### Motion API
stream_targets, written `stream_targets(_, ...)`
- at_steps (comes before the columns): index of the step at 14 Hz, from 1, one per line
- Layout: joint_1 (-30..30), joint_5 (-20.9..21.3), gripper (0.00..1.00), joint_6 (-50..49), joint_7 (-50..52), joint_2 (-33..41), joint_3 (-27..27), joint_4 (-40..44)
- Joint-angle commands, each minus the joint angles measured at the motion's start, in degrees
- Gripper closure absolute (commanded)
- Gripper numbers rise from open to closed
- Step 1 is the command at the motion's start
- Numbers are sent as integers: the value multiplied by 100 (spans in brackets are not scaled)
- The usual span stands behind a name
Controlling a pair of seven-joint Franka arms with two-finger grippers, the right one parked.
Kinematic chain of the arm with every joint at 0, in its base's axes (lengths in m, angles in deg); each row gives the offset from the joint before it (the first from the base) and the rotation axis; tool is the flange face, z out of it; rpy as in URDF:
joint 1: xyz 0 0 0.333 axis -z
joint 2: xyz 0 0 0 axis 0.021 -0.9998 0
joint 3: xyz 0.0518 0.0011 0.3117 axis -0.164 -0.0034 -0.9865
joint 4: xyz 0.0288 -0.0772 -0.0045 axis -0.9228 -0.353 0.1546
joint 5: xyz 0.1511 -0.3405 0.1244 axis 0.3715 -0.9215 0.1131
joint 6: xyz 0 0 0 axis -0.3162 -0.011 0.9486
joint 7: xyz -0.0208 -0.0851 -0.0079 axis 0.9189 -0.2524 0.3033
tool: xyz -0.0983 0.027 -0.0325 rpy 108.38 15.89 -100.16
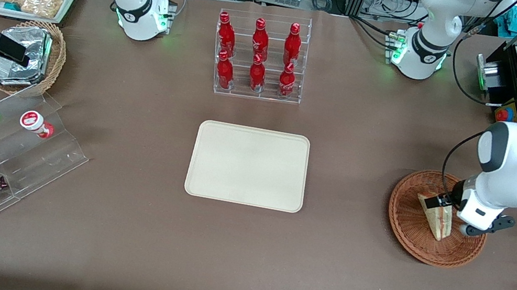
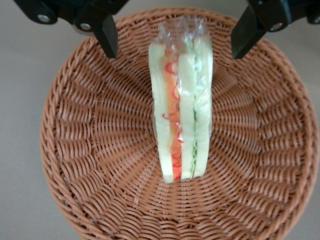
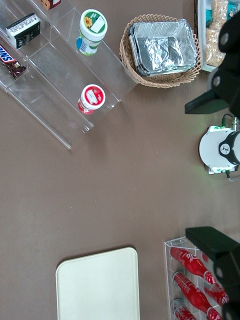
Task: Place sandwich from basket to tray
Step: 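Lower the open left gripper around the sandwich and close it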
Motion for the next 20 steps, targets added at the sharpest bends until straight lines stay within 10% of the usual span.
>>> stream_targets(1,-89,76,0,245,65,-125,28,-20)
stream_targets(6,-203,76,0,526,82,-459,-15,-37)
stream_targets(10,-203,50,87,527,170,-495,-7,42)
stream_targets(20,866,50,89,-326,399,-161,187,516)
